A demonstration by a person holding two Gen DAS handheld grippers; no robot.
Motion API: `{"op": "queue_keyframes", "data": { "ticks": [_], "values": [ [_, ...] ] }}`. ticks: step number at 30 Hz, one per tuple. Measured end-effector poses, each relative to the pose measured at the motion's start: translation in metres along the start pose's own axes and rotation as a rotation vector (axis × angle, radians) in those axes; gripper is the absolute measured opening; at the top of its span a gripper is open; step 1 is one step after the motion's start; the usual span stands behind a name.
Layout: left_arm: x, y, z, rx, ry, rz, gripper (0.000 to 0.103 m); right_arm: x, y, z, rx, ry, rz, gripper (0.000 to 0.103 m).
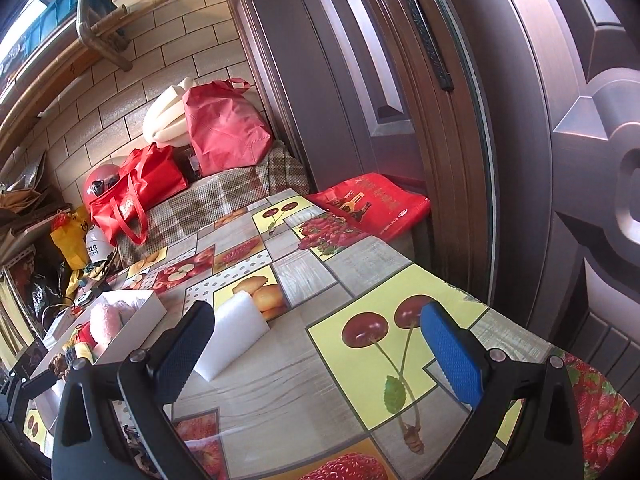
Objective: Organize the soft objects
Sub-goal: 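Grasp the cow-print cloth with the left tool while the right grasps the white foam block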
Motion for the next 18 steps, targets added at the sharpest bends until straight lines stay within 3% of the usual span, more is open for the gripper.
{"op": "queue_keyframes", "data": {
  "ticks": [3,7,8,9,11,13,18],
  "values": [
    [-0.021,0.006,-0.011,0.068,0.113,-0.008,0.102,0.002,0.001,-0.002,0.009,-0.006,0.002,0.103],
    [-0.044,0.017,-0.029,0.181,0.202,-0.041,0.102,0.012,0.005,-0.006,0.035,-0.026,0.042,0.103],
    [-0.049,0.019,-0.032,0.192,0.215,-0.043,0.094,0.017,0.006,-0.007,0.041,-0.035,0.061,0.103],
    [-0.053,0.02,-0.034,0.203,0.227,-0.045,0.075,0.024,0.008,-0.008,0.046,-0.051,0.081,0.103],
    [-0.058,0.024,-0.038,0.23,0.242,-0.054,0.054,0.039,0.012,-0.009,0.058,-0.089,0.132,0.103],
    [-0.057,0.021,-0.035,0.212,0.247,-0.041,0.046,0.056,0.019,-0.013,0.083,-0.126,0.178,0.103],
    [-0.028,0.007,-0.019,0.106,0.187,0.073,0.045,0.092,0.043,-0.034,0.195,-0.143,0.24,0.103]
  ]
}}
Point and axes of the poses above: each gripper's, at about its wrist camera, not at the fingertips, and z roughly against the way its jaws point, x to its left, y to its underside, the point moved 9 cm from there along -z, roughly the way its jaws point, and after that the axes turned 10 degrees about -x, right-handed, at the moved point
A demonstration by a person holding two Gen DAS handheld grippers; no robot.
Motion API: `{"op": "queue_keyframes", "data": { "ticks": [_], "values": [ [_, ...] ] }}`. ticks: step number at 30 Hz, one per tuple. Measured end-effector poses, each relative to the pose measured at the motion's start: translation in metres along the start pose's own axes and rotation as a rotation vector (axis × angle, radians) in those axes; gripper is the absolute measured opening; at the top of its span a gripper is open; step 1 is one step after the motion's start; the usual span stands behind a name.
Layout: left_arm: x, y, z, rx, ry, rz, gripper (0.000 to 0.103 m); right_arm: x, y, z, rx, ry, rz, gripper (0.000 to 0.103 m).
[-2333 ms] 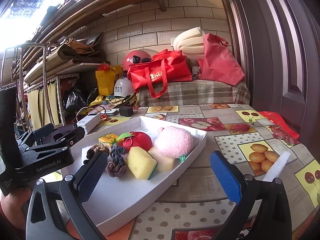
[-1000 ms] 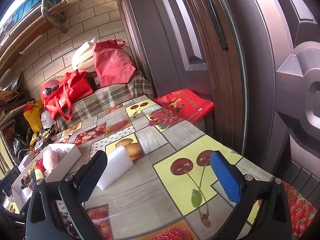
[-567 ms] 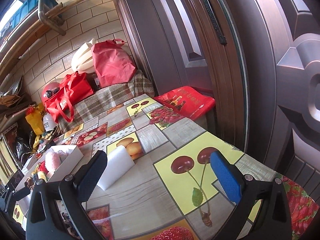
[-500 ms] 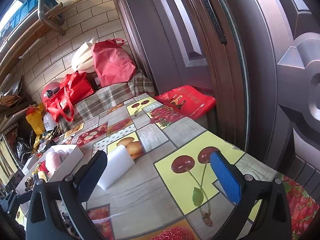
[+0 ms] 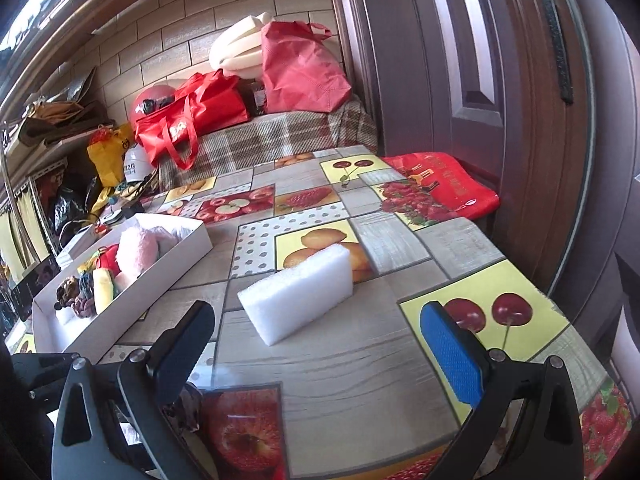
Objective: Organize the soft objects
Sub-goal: 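Grasp the cow-print cloth with the left tool while the right grasps the white foam block, then carry the cow-print cloth and white foam block over the box with both tools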
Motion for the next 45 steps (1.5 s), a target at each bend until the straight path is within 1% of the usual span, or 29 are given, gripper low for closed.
{"op": "queue_keyframes", "data": {
  "ticks": [3,5,7,10,11,12,13,14,15,16,17,18,20,22,24,26,28,31,34,40,45],
  "values": [
    [0.016,-0.008,0.018,-0.087,-0.05,0.062,0.045,0.008,0.003,-0.025,0.059,0.07,0.015,0.103],
    [0.023,-0.01,0.025,-0.118,-0.072,0.088,0.045,0.011,0.008,-0.044,0.112,0.085,-0.011,0.103],
    [0.025,-0.011,0.027,-0.124,-0.08,0.099,0.045,0.01,0.012,-0.063,0.167,0.13,-0.028,0.103],
    [0.025,-0.011,0.027,-0.121,-0.085,0.094,0.045,0.005,0.017,-0.077,0.214,0.172,-0.056,0.102],
    [0.024,-0.011,0.027,-0.122,-0.087,0.092,0.045,0.003,0.018,-0.078,0.222,0.166,-0.067,0.099],
    [0.024,-0.012,0.028,-0.125,-0.088,0.09,0.045,0.002,0.02,-0.079,0.228,0.151,-0.08,0.079],
    [0.025,-0.012,0.028,-0.128,-0.089,0.089,0.045,0.002,0.022,-0.079,0.241,0.131,-0.084,0.063],
    [0.025,-0.012,0.028,-0.132,-0.091,0.089,0.045,0.002,0.023,-0.077,0.24,0.111,-0.092,0.058],
    [0.025,-0.012,0.029,-0.137,-0.092,0.089,0.045,0.001,0.022,-0.074,0.229,0.088,-0.104,0.046],
    [0.026,-0.013,0.03,-0.143,-0.094,0.09,0.045,0.002,0.021,-0.071,0.221,0.067,-0.103,0.04],
    [0.028,-0.013,0.031,-0.15,-0.098,0.093,0.045,0.003,0.02,-0.067,0.21,0.043,-0.106,0.019],
    [0.029,-0.014,0.033,-0.16,-0.101,0.097,0.045,0.005,0.019,-0.062,0.194,0.018,-0.114,0.019],
    [0.033,-0.015,0.038,-0.185,-0.113,0.111,0.045,0.009,0.01,-0.048,0.124,-0.03,-0.13,0.019],
    [0.038,-0.017,0.046,-0.221,-0.126,0.128,0.045,0.017,-0.002,-0.029,0.026,-0.072,-0.112,0.019],
    [0.042,-0.019,0.056,-0.267,-0.148,0.144,0.045,0.027,-0.014,-0.005,-0.097,-0.111,-0.071,0.019],
    [0.045,-0.022,0.066,-0.315,-0.172,0.153,0.045,0.038,-0.022,0.017,-0.198,-0.105,-0.01,0.019],
    [0.049,-0.023,0.073,-0.345,-0.196,0.158,0.045,0.05,-0.024,0.03,-0.25,-0.106,0.029,0.019],
    [0.059,-0.024,0.082,-0.378,-0.237,0.175,0.045,0.069,-0.022,0.038,-0.261,-0.14,0.065,0.019],
    [0.07,-0.023,0.091,-0.399,-0.283,0.157,0.045,0.088,-0.02,0.044,-0.276,-0.163,0.126,0.019],
    [0.101,-0.013,0.105,-0.407,-0.355,0.184,0.045,0.108,-0.015,0.038,-0.249,-0.206,0.131,0.019],
    [0.118,-0.005,0.113,-0.405,-0.392,0.186,0.046,0.126,-0.01,0.038,-0.241,-0.239,0.158,0.019]
  ]
}}
Point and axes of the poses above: each gripper's, at about its wrist camera, not at the fingertips, and z roughly against the way its jaws point, x to its left, y to its underside, the point moved 9 cm from there along -z, roughly the way its jaws point, and after that the axes turned 10 degrees about -x, right-handed, at the moved point
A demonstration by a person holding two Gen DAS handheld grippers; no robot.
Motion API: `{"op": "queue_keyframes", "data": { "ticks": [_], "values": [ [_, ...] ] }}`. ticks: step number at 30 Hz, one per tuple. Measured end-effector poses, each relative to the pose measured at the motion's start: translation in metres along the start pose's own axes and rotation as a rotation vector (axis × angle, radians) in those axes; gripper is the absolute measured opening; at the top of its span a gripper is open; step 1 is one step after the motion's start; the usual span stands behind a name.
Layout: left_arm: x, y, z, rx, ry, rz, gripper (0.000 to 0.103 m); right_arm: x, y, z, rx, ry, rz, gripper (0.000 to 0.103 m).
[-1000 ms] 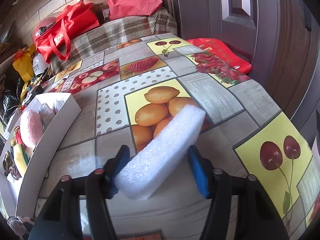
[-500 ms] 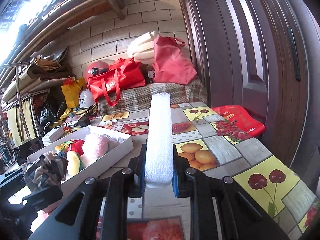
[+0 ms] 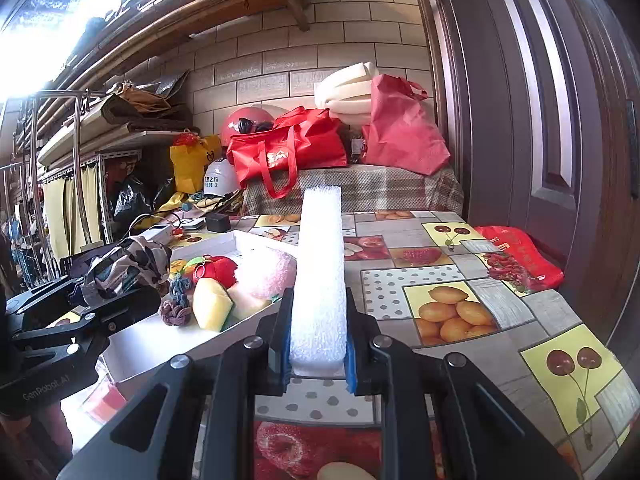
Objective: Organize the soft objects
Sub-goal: 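Carry the cow-print cloth and white foam block over the box with both tools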
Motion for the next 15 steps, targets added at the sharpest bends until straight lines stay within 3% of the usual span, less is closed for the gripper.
{"op": "queue_keyframes", "data": {
  "ticks": [6,15],
  "values": [
    [0.028,0.001,-0.001,0.001,-0.055,-0.01,0.046,0.03,0.003,-0.008,0.014,-0.059,0.037,0.019],
    [0.094,0.003,-0.001,-0.005,-0.198,0.028,0.046,0.066,0.006,-0.029,0.033,-0.133,0.069,0.019]
  ]
}}
Point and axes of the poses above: each gripper's, at about its wrist camera, not at the fingertips, and z roughly against the way its jaws point, x to its left, y to its underside, the point moved 9 cm from there along -z, roughly the way its jaws point, and after that the axes turned 10 degrees about -x, right-handed, at the moved point
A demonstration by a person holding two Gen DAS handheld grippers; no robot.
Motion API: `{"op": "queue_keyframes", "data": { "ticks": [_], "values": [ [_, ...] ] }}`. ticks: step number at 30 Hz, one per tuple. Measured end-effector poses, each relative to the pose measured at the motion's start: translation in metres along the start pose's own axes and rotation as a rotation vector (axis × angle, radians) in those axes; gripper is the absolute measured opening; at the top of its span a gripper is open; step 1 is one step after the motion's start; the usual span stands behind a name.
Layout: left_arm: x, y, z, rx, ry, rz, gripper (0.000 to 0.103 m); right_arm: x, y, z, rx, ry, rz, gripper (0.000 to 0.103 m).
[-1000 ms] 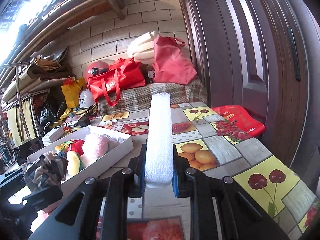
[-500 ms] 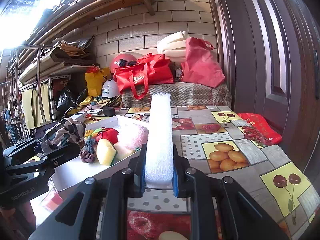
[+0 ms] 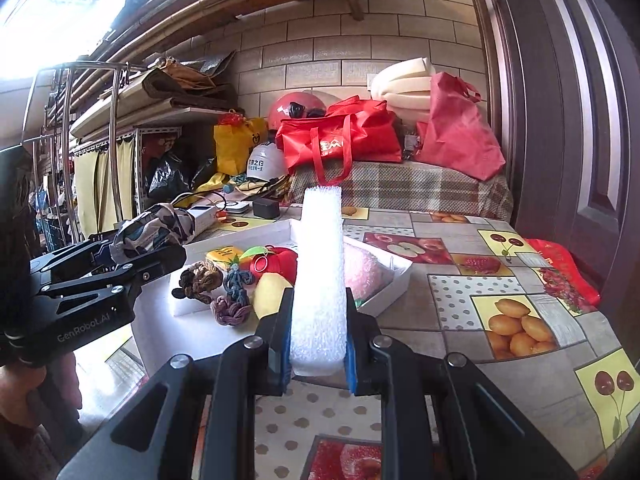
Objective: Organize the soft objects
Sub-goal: 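Carry the cow-print cloth and white foam block over the box with both tools, then lower the cloth and foam block into the box and open both tools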
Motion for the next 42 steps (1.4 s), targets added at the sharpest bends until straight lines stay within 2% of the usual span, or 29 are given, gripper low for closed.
{"op": "queue_keyframes", "data": {
  "ticks": [8,19,24,30,35,38,39,40,41,42],
  "values": [
    [0.048,0.002,-0.02,0.026,-0.113,0.028,0.046,0.023,-0.001,-0.022,0.011,-0.044,0.016,0.019],
    [0.069,0.01,-0.059,0.104,-0.191,0.031,0.047,0.044,-0.002,-0.058,0.054,-0.064,0.007,0.019],
    [0.07,0.018,-0.072,0.169,-0.203,0.025,0.047,0.049,-0.001,-0.078,0.08,-0.058,0.013,0.019],
    [0.07,0.025,-0.081,0.223,-0.191,0.038,0.047,0.04,0.004,-0.1,0.138,-0.037,-0.038,0.019],
    [0.069,0.029,-0.085,0.256,-0.193,0.031,0.047,0.035,0.006,-0.103,0.157,-0.035,-0.069,0.02],
    [0.065,0.028,-0.085,0.252,-0.197,0.009,0.05,0.039,0.005,-0.102,0.152,-0.036,-0.051,0.02],
    [0.064,0.027,-0.085,0.251,-0.2,-0.003,0.055,0.04,0.005,-0.102,0.151,-0.036,-0.042,0.02],
    [0.062,0.027,-0.085,0.249,-0.205,-0.017,0.06,0.042,0.005,-0.102,0.151,-0.038,-0.035,0.024],
    [0.061,0.026,-0.085,0.245,-0.214,-0.032,0.077,0.042,0.004,-0.102,0.147,-0.031,-0.029,0.039],
    [0.06,0.025,-0.083,0.237,-0.225,-0.046,0.09,0.041,0.003,-0.1,0.136,-0.018,-0.026,0.061]
  ]
}}
Point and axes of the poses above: each gripper's, at about its wrist camera, not at the fingertips, and z roughly against the way its jaws point, x to its left, y to its underside, the point moved 9 cm from there along -z, roughly the way its jaws point, and after that the axes turned 10 degrees about -x, right-handed, at the moved point
